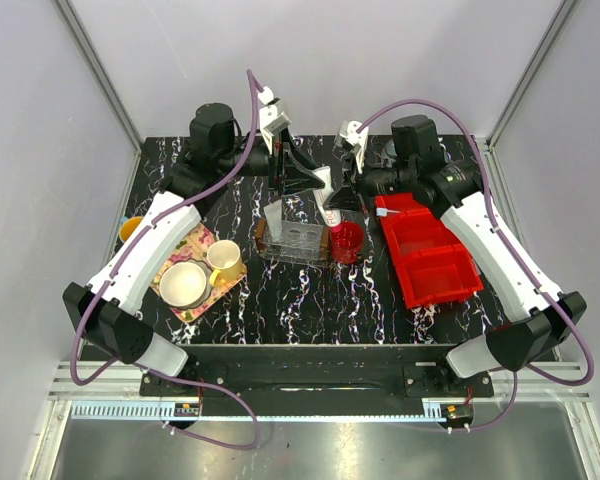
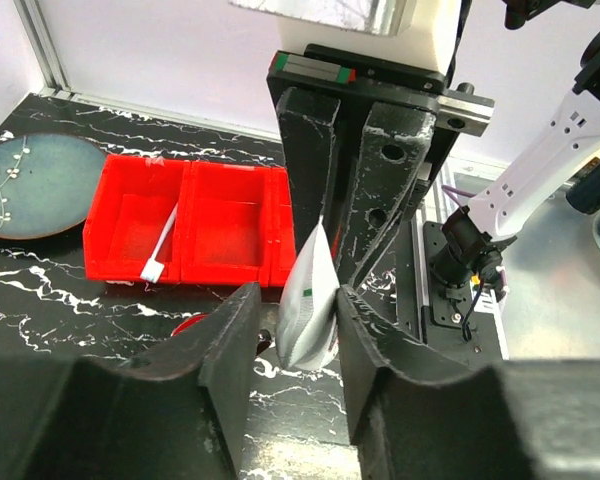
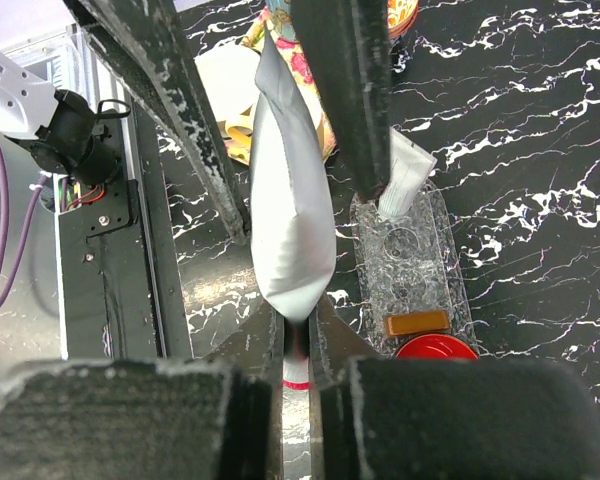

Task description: Prepare toiletry sets of a toothbrush and toothpaste on the tray

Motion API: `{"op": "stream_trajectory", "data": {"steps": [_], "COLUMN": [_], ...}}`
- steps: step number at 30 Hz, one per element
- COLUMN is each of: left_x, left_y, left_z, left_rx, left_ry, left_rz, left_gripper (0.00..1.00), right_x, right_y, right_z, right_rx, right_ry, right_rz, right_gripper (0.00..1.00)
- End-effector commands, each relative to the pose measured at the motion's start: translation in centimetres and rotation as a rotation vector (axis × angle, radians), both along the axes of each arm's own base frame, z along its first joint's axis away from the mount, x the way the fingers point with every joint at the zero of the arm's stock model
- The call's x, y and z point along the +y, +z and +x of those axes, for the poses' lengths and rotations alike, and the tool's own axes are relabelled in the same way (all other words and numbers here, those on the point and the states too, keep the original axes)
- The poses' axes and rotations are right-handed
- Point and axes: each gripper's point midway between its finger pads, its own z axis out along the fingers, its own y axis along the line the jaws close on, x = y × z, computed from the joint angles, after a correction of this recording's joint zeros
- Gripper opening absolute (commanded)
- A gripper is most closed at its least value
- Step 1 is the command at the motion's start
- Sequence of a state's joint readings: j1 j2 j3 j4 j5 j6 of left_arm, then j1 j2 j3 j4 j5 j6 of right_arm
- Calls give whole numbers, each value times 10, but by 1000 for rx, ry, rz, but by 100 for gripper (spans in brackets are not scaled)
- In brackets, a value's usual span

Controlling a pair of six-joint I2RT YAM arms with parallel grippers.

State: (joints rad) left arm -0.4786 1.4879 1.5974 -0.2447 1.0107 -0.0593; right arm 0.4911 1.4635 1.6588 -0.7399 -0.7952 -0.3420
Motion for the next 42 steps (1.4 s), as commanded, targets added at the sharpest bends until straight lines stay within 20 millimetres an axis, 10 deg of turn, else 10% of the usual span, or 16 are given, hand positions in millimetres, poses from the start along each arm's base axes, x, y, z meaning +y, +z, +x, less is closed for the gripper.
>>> {"op": "stream_trajectory", "data": {"steps": [1,10,15,34,42], "left_x": [0,-4,-7,9,35], "left_y": [23,18,12,13,-18], "left_z": [-8,-12,-16,9,38], "left_rx": [-92,-104,-97,-200,-200], "left_ry": [-28,-50,-69,151,336], "left_rz": [-19,3,13,58,136], "left_gripper": [36,24,0,0,0], "right_x": [3,5,5,-5,-24], "right_y": [9,8,4,4,5], "right_z": [-4,-6,-5,6,15], "right_rx": [-53,-52,-41,-63,-125], "right_ry": [19,27,26,-74,-188], "right_rz": [13,9,3,-34,-87], "right_gripper": [2,2,7,59,64]}}
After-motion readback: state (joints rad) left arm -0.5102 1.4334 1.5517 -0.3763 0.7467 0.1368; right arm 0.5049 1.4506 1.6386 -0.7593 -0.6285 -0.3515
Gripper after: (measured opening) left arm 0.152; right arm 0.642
